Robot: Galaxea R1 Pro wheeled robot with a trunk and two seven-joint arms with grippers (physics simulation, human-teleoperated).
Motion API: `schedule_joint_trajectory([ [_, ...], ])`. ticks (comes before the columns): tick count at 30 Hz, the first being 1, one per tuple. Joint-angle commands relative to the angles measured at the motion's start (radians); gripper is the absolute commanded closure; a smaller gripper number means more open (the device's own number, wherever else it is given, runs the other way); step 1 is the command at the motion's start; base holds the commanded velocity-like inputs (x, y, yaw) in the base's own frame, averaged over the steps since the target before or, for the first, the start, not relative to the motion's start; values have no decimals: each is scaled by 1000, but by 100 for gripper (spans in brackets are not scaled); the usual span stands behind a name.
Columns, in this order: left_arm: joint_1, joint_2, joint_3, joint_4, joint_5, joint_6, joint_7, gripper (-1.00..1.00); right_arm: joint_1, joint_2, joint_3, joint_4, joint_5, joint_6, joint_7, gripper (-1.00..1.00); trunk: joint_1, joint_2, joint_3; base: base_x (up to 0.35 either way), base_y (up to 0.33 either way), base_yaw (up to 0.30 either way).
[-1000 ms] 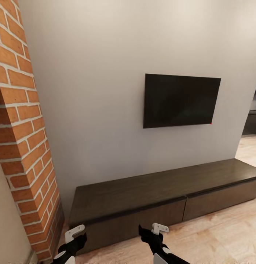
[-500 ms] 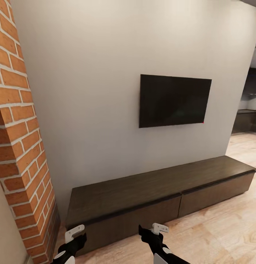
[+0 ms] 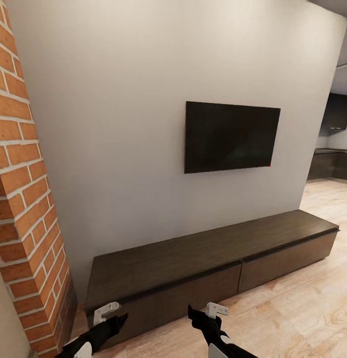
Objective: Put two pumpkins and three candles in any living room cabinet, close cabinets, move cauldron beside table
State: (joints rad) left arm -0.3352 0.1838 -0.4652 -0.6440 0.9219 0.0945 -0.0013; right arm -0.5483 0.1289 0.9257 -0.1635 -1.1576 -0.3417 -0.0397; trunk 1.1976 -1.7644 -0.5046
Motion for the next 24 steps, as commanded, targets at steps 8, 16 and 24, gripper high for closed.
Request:
schedule_joint_trajectory([
  [8, -1, 17, 41, 9, 44, 51, -113, -100, -1, 0, 9, 1, -7, -1, -6, -100, 0, -1, -1, 0, 0, 0],
  [16, -1, 17, 44, 10, 46, 51, -115, -100, -1, 3, 8, 1, -8, 10, -10, -100, 0, -1, -1, 0, 0, 0],
  [24, -1, 28, 45, -11, 50, 86, -118, -100, -1, 0, 8, 1, -8, 8, -13, -100, 0, -1, -1, 0, 0, 0],
])
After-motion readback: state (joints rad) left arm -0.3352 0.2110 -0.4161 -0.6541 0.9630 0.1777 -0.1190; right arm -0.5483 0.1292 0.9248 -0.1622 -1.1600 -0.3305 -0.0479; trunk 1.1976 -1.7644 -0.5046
